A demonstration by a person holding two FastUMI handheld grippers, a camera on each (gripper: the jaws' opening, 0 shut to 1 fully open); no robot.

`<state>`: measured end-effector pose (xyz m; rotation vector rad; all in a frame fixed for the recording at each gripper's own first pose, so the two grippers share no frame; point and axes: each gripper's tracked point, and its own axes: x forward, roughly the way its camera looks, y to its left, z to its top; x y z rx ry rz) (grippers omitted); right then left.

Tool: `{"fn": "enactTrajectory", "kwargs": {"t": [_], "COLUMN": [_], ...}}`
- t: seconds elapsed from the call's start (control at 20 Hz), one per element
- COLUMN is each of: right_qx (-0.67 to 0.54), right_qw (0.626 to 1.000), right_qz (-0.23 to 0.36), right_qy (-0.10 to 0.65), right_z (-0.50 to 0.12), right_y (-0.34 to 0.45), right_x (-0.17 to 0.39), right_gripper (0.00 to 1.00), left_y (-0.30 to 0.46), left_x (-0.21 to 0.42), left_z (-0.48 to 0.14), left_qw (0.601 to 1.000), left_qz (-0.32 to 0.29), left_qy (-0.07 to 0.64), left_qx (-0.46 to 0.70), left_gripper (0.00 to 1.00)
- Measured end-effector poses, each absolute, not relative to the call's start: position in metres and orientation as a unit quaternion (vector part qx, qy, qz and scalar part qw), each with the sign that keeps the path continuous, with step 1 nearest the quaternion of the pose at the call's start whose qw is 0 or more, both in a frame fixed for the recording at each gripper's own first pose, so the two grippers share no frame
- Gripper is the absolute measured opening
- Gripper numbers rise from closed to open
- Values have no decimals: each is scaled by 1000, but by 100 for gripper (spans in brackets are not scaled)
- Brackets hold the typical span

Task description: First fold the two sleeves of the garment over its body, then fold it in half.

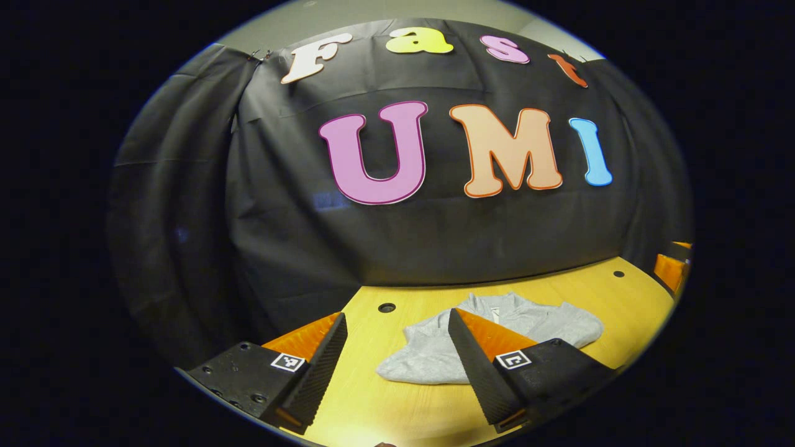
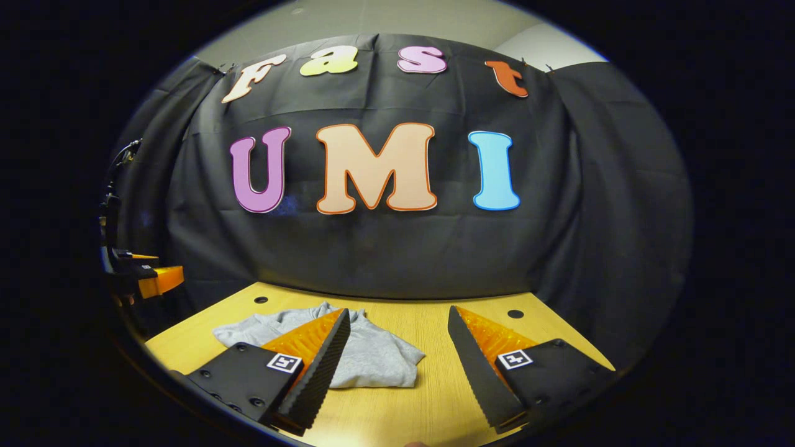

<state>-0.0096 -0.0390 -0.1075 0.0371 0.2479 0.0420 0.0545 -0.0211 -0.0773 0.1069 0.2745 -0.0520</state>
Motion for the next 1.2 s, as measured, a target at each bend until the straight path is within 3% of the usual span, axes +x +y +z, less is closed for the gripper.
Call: {"fn": "enactTrajectory", "kwargs": {"t": [0.6, 1.2], "right_qx": [23, 25], "right_qw": [997, 998], "right_qz": [-2, -6], "right_qy": [68, 60], "right_z": [-60, -56], "right_y": [-16, 8], "right_x": [-51, -60], "right_gripper": [98, 98], "left_y": [16, 25], "left_x": [26, 29], "left_z": [-41, -25], "left_qw": [994, 993], "left_qz": [-43, -65], "left_qy": [91, 72], "left_qx": [45, 60], "left_gripper": [99, 95]}}
